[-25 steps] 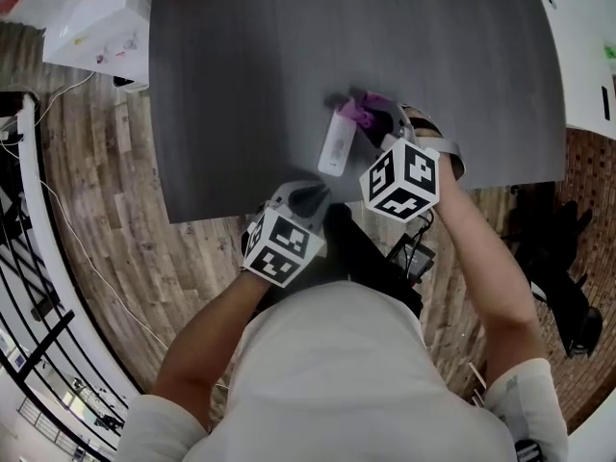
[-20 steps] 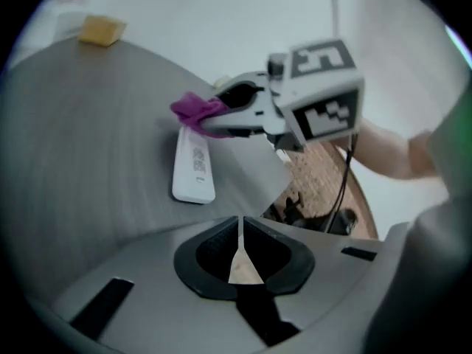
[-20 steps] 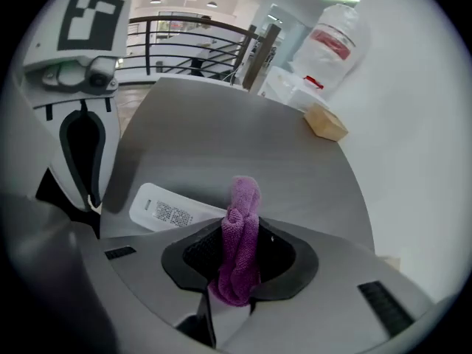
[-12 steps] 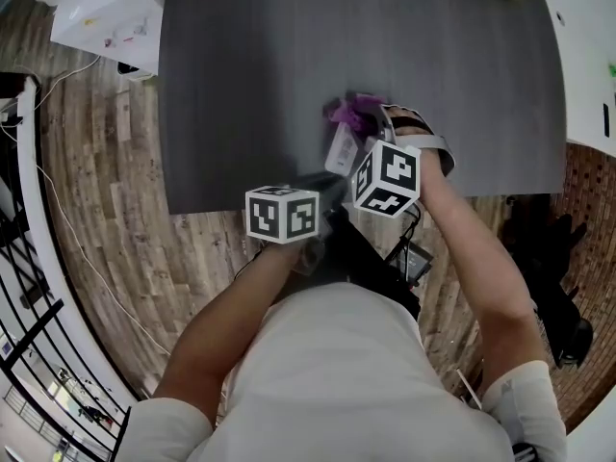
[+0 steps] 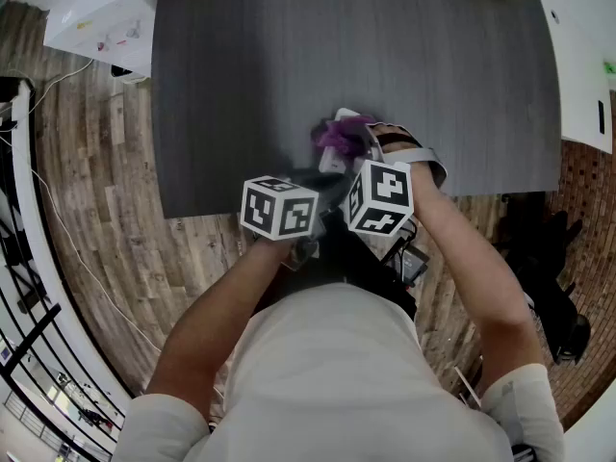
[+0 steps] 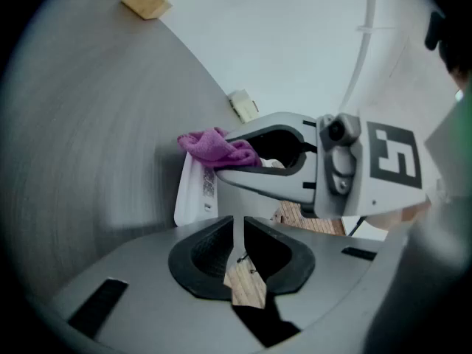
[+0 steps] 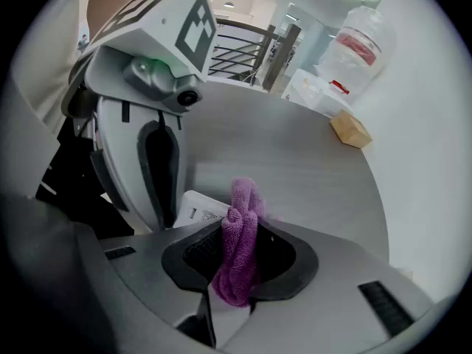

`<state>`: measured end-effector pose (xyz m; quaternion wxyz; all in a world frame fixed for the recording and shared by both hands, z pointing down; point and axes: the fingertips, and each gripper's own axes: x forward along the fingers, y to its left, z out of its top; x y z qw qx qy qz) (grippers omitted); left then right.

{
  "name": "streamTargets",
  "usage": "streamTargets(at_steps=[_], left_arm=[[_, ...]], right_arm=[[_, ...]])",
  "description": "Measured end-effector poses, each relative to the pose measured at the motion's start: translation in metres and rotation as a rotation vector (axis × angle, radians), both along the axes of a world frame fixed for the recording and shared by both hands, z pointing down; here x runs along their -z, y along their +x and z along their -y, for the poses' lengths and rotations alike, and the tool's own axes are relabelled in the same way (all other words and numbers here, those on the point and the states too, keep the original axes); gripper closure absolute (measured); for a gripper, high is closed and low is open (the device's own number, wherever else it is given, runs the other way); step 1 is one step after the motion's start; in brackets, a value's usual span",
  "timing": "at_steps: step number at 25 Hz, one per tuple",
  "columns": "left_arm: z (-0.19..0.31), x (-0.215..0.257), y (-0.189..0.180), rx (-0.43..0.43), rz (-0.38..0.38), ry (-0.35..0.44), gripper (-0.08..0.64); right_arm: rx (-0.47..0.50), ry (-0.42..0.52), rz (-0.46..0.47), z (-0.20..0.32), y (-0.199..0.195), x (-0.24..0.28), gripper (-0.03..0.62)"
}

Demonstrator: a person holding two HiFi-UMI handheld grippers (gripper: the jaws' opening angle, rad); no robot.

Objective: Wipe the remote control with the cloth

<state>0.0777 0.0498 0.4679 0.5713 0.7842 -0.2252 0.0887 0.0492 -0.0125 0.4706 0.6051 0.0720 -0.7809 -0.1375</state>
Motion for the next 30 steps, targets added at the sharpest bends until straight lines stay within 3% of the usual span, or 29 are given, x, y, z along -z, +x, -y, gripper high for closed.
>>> streamTargets(at_steps=[3,7,10,15,21,23,25,27,30], left_arm=[[-0.016,-0.003,-0.004,-0.03,0.012,-0.027,0.532],[-0.02,-0.018,-0.002,0.0,0.018,-0.086,0.532],[-0.011,-0.016,0.002,0.006,0.01,-0.062,0.532],[-0.013,-0.014,0.003,-0.035,0.017,-0.03,0.532],[-0.028,-0.016,0.004,-0.09,0.052,0.0,0.531],[-0.037,-0.019,0.002,-0.095,0.061,-0.012,0.532],[-0.043,-0.019,-0.001,-0.089,0.059,-0.027,0.532],[-0.046,-0.019,-0.004,-0.084,0.055,-0.034,0.532],[-0.046,-0.019,-0.007,-0.076,0.059,-0.035,0.532]], right_arm=[[-0.008,-0.013,0.002,0.002,0.002,0.0,0.491],[-0.013,0.0,-0.011,-0.003,0.001,0.003,0.491],[-0.033,-0.046,0.014,-0.018,-0.002,0.006,0.491],[-0.071,-0.18,0.061,-0.052,-0.01,0.007,0.491],[-0.207,-0.533,0.195,-0.075,-0.017,0.017,0.491],[-0.233,-0.561,0.247,-0.072,-0.018,0.025,0.491],[-0.293,-0.451,0.326,-0.046,-0.02,0.036,0.491],[-0.35,-0.235,0.361,-0.007,-0.014,0.045,0.491],[-0.299,0.091,0.251,0.035,0.002,0.039,0.491]])
